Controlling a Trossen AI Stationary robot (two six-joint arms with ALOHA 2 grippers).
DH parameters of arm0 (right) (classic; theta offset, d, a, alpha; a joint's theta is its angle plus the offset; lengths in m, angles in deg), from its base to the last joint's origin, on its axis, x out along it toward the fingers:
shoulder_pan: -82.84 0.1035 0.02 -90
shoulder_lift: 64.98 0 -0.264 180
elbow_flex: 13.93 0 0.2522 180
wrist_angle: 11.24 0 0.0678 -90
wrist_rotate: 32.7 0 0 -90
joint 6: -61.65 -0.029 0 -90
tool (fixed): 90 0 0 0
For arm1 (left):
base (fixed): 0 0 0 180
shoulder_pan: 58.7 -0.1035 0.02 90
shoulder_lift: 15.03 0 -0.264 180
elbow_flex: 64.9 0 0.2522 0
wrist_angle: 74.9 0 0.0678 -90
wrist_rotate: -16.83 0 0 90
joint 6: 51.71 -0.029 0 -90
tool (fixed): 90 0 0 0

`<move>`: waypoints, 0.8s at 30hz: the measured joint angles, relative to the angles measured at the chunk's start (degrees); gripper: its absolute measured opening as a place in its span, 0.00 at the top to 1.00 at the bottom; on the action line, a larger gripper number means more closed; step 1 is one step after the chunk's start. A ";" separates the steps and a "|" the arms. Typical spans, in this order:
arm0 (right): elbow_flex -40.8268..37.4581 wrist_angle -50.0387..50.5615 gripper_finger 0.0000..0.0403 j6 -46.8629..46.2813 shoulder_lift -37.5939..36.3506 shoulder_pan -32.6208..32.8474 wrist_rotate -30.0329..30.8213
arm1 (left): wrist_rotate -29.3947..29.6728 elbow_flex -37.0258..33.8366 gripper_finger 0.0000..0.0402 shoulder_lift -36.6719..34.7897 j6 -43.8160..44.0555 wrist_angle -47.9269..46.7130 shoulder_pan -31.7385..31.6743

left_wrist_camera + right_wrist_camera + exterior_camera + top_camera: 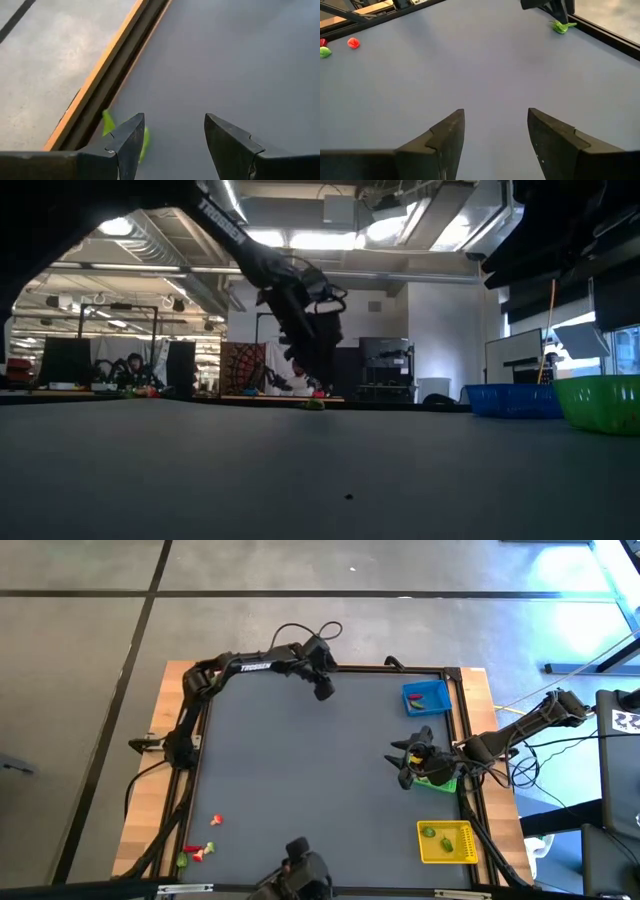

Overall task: Sort produce into baskets
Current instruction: Put the capsicum into the yellow basket

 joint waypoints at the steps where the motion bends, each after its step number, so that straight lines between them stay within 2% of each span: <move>1: 0.00 0.02 0.46 -0.01 0.00 0.00 0.01 | 0.17 0.03 0.49 0.45 -0.74 -0.08 -0.24; 13: 0.00 0.01 0.46 -0.40 0.01 0.00 -0.12 | -0.10 0.11 0.50 3.77 -7.20 -2.18 -2.63; 24: 0.00 -0.16 0.46 -0.61 0.00 0.00 -0.14 | -1.15 0.07 0.67 3.92 -7.87 -3.94 -4.33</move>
